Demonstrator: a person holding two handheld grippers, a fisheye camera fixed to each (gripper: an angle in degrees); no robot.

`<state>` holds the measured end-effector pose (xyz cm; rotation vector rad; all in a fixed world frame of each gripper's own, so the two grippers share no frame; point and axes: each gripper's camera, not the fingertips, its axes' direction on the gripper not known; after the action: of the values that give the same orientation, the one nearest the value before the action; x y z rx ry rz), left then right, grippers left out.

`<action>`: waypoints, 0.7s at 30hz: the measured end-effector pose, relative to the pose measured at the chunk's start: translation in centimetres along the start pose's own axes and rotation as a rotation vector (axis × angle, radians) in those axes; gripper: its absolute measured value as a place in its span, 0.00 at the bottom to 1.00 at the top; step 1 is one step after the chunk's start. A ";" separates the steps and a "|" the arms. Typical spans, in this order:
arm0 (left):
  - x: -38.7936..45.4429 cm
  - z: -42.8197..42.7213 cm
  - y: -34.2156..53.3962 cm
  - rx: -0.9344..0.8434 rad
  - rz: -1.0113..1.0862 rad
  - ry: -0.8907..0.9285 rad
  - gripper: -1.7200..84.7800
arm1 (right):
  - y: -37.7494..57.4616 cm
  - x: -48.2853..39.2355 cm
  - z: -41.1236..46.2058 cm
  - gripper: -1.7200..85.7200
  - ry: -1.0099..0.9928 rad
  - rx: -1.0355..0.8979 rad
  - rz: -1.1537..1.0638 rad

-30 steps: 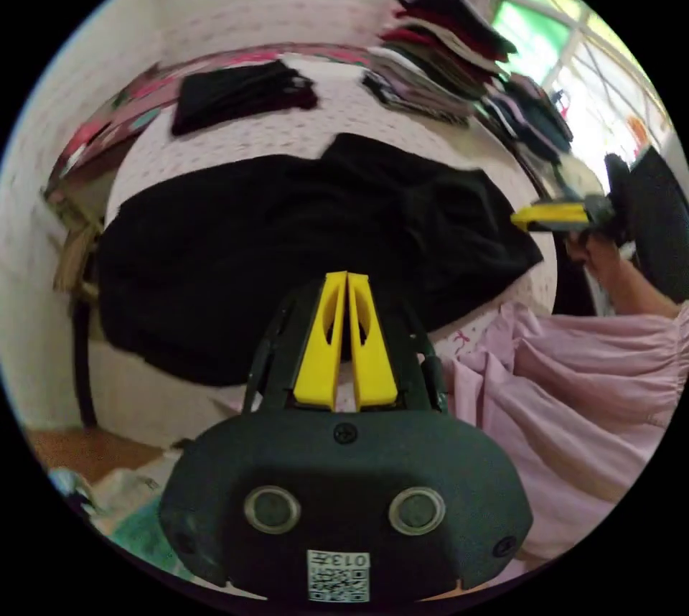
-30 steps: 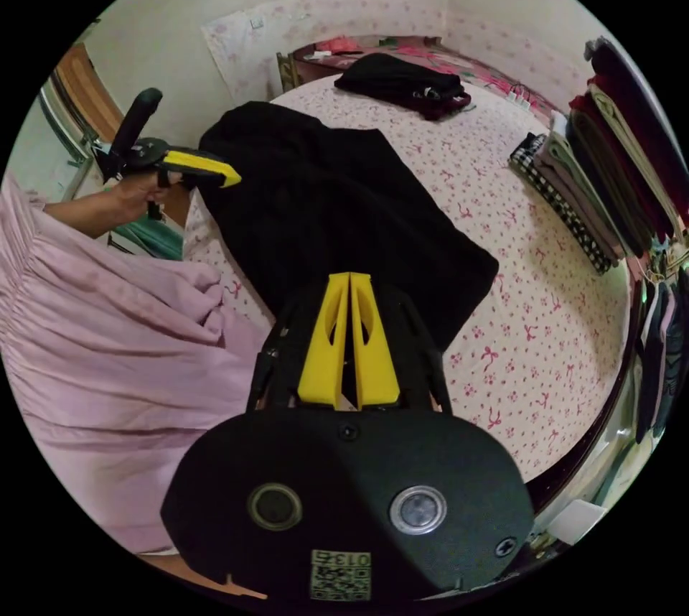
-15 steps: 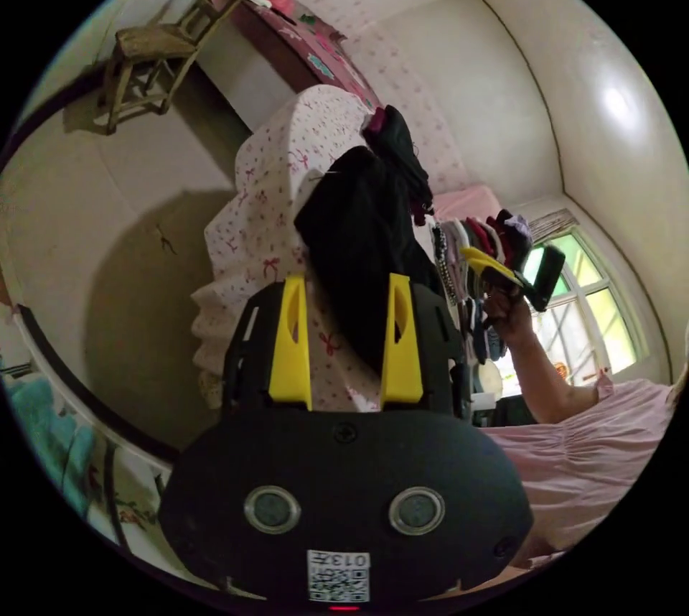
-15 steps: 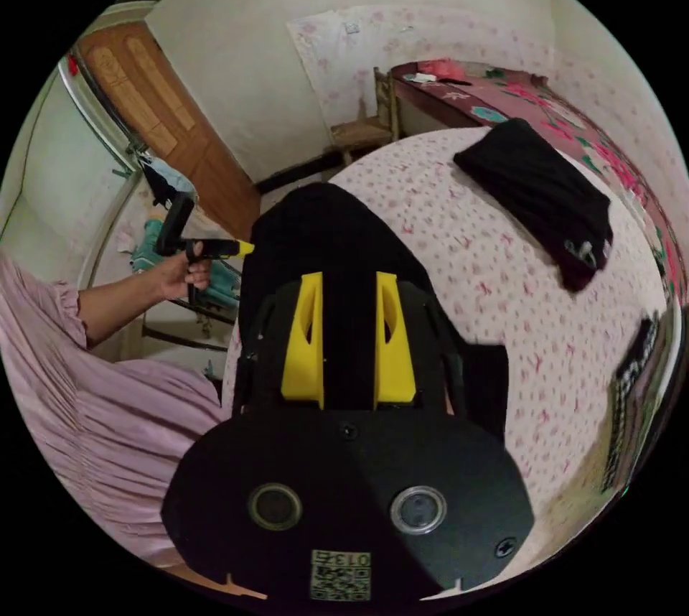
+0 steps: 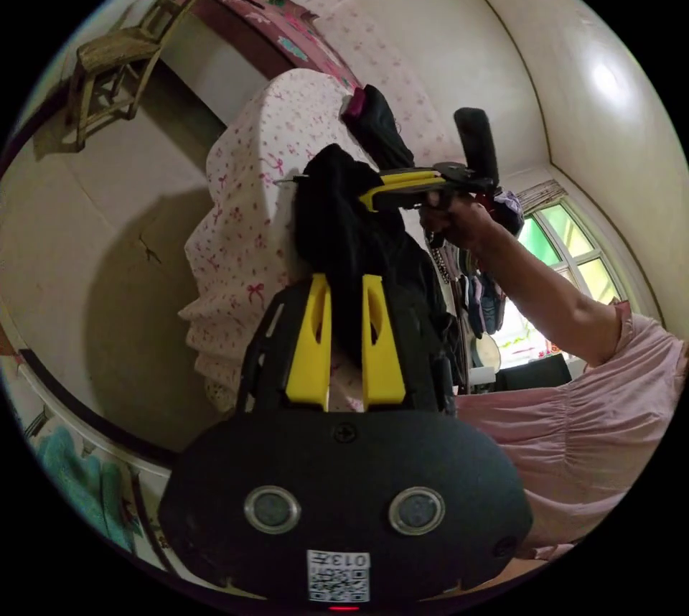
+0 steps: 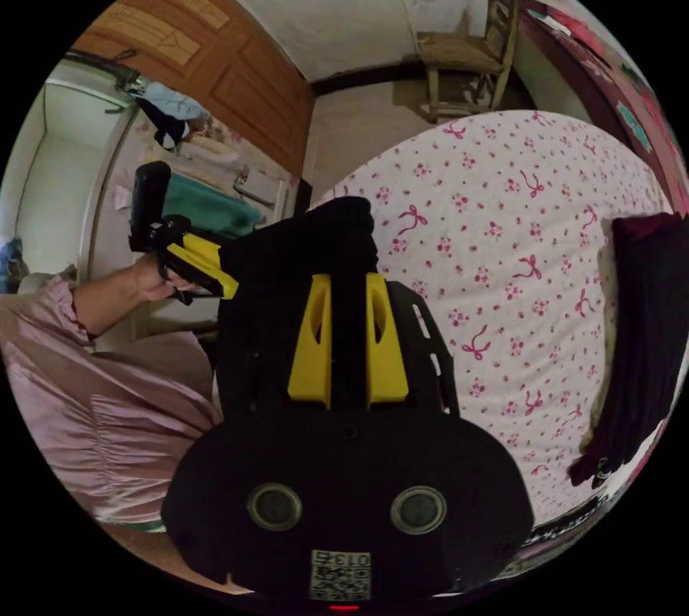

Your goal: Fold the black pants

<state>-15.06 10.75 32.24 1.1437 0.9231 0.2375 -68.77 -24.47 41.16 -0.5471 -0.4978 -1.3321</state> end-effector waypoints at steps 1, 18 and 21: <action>1.2 -0.2 0.4 0.016 0.031 -0.014 0.10 | 0.7 0.1 -0.7 0.10 -0.011 0.036 -0.017; 34.5 12.7 12.3 -0.126 0.872 -0.055 0.09 | 35.9 -6.2 -18.7 0.09 0.256 0.490 0.001; 40.1 20.0 17.1 -0.211 0.990 -0.101 0.09 | 44.0 -5.9 -17.7 0.09 0.300 0.510 0.186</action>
<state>29.39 28.62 28.74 1.3204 0.1667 1.0396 -25.95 -24.57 19.95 0.0298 -0.5001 -1.0327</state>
